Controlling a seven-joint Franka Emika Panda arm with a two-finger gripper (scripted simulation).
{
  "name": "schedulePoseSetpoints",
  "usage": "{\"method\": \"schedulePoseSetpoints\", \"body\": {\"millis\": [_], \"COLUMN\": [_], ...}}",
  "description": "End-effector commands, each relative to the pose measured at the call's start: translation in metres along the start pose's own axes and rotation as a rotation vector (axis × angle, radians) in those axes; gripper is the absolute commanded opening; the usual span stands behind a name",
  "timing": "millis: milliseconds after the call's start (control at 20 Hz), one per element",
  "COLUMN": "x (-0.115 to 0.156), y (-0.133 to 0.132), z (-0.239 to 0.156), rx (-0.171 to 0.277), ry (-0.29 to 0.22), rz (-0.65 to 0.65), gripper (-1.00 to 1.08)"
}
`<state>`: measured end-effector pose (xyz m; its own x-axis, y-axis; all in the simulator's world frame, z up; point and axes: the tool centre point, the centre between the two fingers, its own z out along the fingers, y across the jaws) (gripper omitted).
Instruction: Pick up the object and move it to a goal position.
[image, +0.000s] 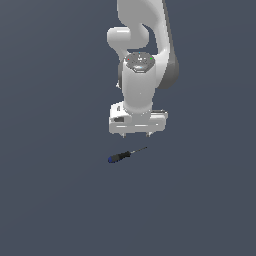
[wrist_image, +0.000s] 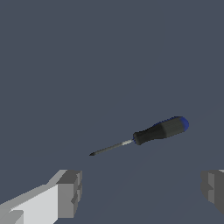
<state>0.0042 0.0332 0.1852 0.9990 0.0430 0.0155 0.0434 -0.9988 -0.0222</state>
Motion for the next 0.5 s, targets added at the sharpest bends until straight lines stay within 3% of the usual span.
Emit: {"method": "schedulePoseSetpoints", "body": {"millis": [0,450], "x": [0.0000,0.0000], "y": [0.0001,0.0014], "z": [0.0001,0.0083], "rx": [0.001,0.003], "ry": [0.000,-0.003], "rz": [0.001,0.079], "gripper": [1.00,1.00]}}
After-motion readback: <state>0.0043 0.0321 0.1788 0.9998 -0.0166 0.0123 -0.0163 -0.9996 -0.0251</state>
